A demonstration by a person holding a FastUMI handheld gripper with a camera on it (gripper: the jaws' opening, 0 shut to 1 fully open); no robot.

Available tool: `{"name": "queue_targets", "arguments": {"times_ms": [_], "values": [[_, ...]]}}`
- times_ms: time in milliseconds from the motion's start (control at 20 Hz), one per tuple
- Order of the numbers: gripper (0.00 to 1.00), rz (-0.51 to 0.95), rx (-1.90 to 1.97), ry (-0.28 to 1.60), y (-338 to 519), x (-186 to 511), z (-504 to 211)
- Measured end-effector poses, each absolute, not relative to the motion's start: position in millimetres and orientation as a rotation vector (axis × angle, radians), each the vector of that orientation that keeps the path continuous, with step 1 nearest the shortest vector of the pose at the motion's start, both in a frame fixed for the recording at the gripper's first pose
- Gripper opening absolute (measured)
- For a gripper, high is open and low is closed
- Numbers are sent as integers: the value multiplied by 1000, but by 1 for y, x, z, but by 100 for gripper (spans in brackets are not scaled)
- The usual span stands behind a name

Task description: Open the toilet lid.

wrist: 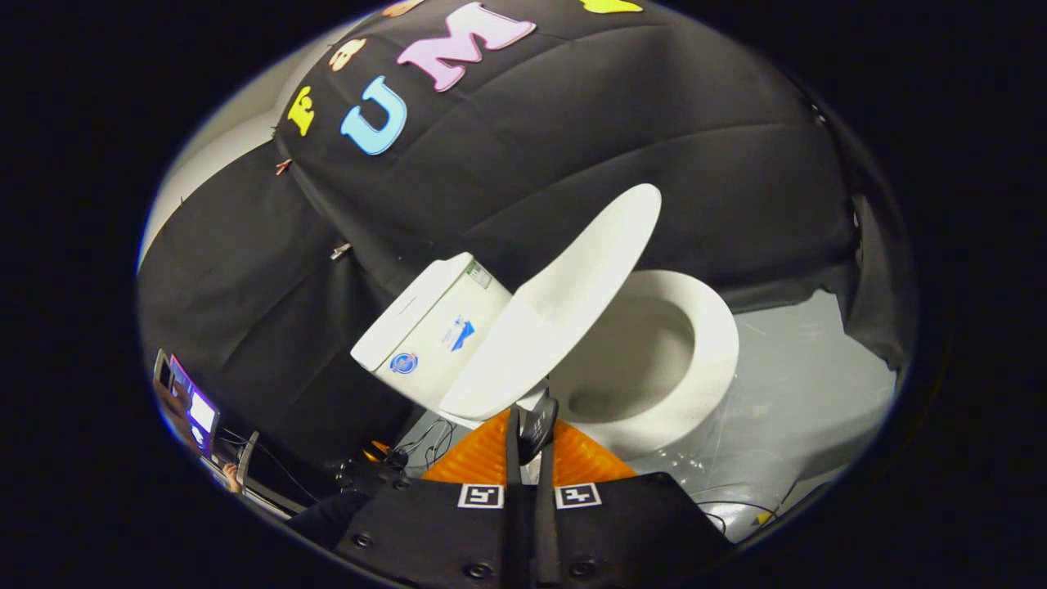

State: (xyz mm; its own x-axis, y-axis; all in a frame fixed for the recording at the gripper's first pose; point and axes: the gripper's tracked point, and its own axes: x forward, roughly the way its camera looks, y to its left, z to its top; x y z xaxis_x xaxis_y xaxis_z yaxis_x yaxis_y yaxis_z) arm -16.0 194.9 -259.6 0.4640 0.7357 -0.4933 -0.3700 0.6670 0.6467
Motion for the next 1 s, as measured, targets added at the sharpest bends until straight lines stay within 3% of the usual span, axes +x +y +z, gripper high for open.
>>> {"name": "queue_targets", "arguments": {"times_ms": [350,1000], "values": [[8,824,449,725,253,-8,-177],[9,919,283,603,365,-2,-93]]}}
